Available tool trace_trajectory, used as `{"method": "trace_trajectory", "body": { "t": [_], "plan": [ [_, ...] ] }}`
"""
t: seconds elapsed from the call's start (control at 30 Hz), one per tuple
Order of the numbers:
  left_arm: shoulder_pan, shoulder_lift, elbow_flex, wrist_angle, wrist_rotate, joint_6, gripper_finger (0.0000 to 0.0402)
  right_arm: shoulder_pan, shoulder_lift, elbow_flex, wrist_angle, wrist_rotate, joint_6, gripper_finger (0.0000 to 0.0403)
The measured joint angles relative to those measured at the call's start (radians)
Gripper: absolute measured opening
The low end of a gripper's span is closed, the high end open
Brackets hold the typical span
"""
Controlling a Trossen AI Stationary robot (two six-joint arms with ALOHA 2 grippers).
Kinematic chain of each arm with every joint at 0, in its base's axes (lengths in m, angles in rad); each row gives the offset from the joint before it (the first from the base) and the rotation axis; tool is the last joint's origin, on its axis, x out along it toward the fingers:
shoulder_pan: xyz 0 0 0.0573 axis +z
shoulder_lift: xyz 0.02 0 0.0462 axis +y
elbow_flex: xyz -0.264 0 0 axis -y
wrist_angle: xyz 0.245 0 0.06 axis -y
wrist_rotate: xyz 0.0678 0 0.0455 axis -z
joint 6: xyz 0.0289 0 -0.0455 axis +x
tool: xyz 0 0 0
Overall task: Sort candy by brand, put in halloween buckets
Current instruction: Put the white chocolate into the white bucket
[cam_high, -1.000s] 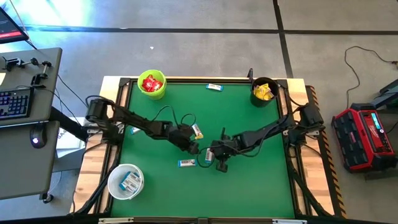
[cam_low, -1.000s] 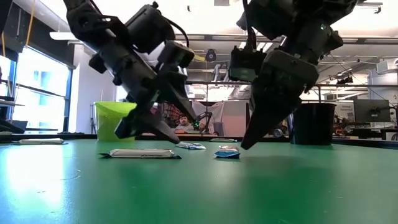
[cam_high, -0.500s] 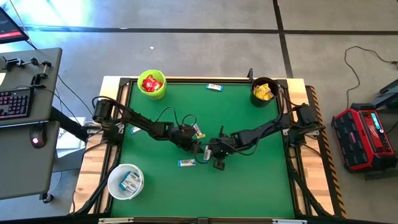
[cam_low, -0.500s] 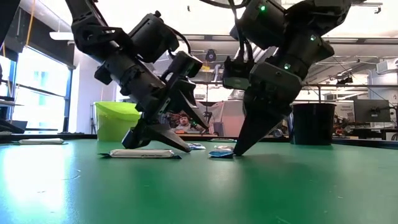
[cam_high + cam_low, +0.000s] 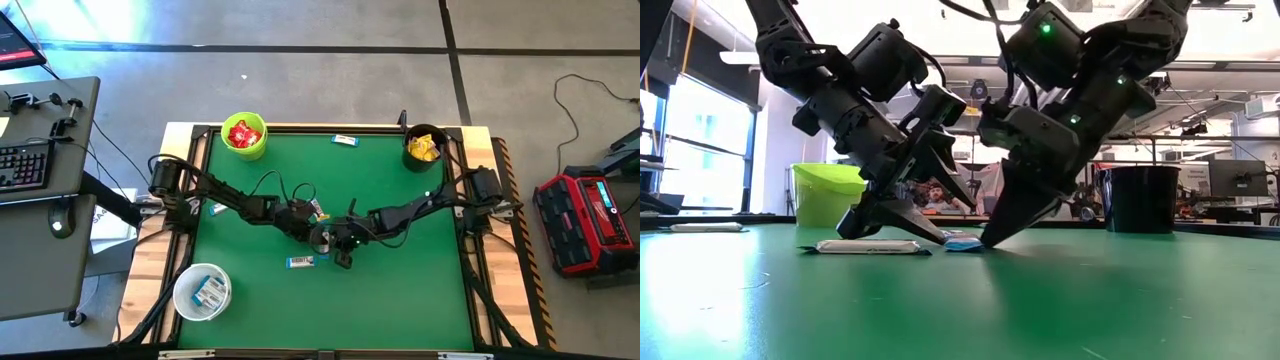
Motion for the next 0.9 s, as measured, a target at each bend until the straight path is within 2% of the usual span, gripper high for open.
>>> {"method": "trace_trajectory", "body": {
  "t": [0.43,0.9],
  "plan": [
    [0.000,0.000,-0.002,0.000,-0.003,0.052,0.0214,-0.002,0.049,0.000,0.072,0.002,0.017,0.0000],
    [-0.001,-0.023,-0.005,-0.013,0.055,0.133,0.0214,-0.005,0.051,0.003,0.025,-0.003,0.012,0.0000]
  ]
}}
